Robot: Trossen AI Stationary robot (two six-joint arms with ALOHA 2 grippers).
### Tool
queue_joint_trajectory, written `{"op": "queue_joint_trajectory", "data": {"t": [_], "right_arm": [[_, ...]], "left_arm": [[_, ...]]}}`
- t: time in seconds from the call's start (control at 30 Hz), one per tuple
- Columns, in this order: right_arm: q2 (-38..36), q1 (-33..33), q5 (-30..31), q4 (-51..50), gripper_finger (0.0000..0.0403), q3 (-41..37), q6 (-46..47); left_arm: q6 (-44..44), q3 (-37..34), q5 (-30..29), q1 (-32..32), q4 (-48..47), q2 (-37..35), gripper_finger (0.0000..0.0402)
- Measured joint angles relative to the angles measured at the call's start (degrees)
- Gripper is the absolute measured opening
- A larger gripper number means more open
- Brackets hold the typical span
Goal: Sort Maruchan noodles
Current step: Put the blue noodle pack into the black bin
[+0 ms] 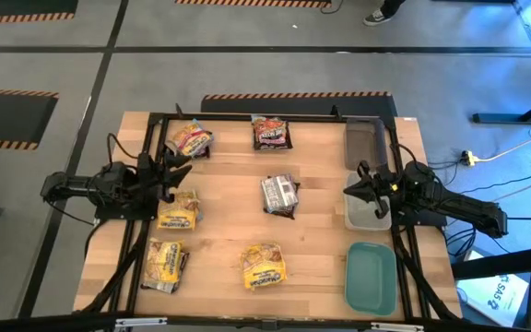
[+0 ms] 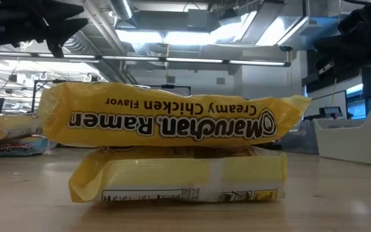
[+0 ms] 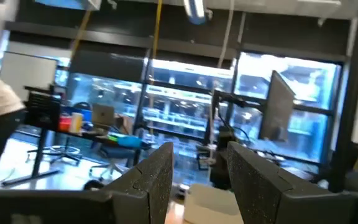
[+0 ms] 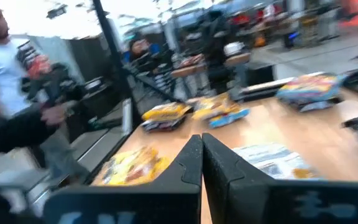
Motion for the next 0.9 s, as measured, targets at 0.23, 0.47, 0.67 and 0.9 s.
{"op": "queue_joint_trajectory", "data": {"t": [0.23, 0.47, 0.67, 0.9], "right_arm": [[0.10, -0.01, 8.52, 0.38, 0.0001, 0.00, 2.46], [4.04, 0.00, 10.09, 3.55, 0.0001, -0.02, 0.98], [8.39, -0.01, 10.11, 6.64, 0.0001, -0.02, -0.29], [10.48, -0.01, 10.11, 6.55, 0.0001, -0.02, -1.24]], "left_arm": [[-0.20, -0.02, -2.92, 0.00, 6.60, 10.06, 0.0145], [-2.67, 6.73, -3.66, 0.09, 8.25, 25.83, 0.0145], [-1.20, 15.45, -1.67, 1.73, 8.12, 42.24, 0.0145], [-1.21, 25.57, 5.45, 2.80, 7.56, 60.42, 0.0145]]}}
